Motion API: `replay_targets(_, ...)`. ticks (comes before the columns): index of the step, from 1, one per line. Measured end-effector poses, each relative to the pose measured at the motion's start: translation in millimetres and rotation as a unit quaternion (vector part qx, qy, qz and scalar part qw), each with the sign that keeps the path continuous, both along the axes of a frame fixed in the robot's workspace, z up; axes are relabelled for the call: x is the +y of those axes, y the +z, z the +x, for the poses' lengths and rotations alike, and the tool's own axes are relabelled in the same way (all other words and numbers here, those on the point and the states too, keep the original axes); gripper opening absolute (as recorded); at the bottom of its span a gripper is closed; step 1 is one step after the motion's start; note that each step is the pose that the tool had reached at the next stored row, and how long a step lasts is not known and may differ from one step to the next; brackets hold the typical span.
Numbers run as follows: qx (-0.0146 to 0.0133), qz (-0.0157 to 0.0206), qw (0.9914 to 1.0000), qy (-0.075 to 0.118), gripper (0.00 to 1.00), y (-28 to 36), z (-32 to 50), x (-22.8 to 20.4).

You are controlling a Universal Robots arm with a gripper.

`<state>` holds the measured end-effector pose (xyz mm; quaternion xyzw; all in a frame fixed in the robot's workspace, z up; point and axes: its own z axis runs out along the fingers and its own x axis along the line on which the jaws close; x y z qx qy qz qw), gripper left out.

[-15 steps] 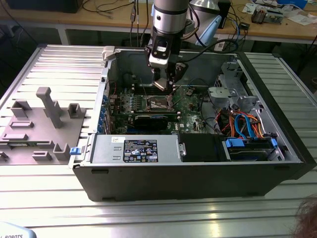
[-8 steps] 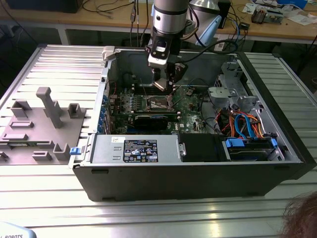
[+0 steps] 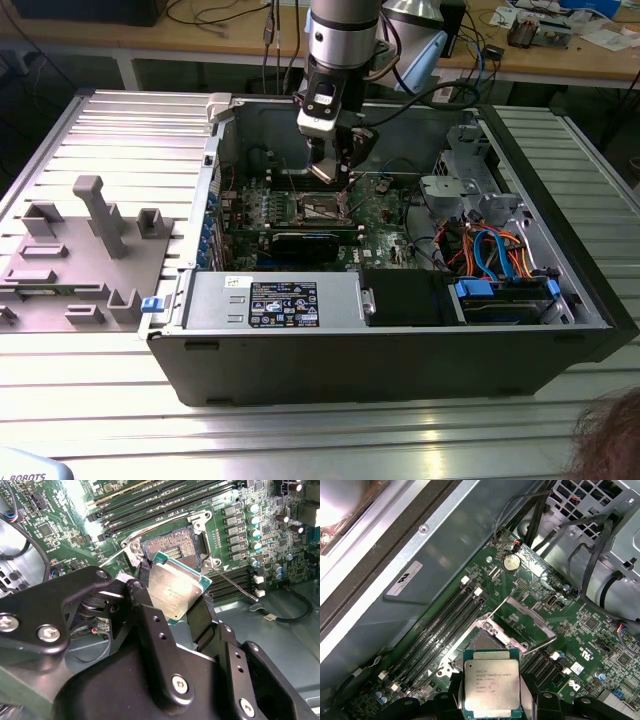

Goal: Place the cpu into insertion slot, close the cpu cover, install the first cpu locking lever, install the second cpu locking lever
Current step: 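Place the cpu into insertion slot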

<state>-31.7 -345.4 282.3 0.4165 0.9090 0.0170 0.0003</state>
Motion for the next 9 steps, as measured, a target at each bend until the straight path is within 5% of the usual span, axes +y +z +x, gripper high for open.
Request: replay_targets(9,0.0,-0.0001,0.99989,-0.015,0.54,-0.7,0.0,0.0)
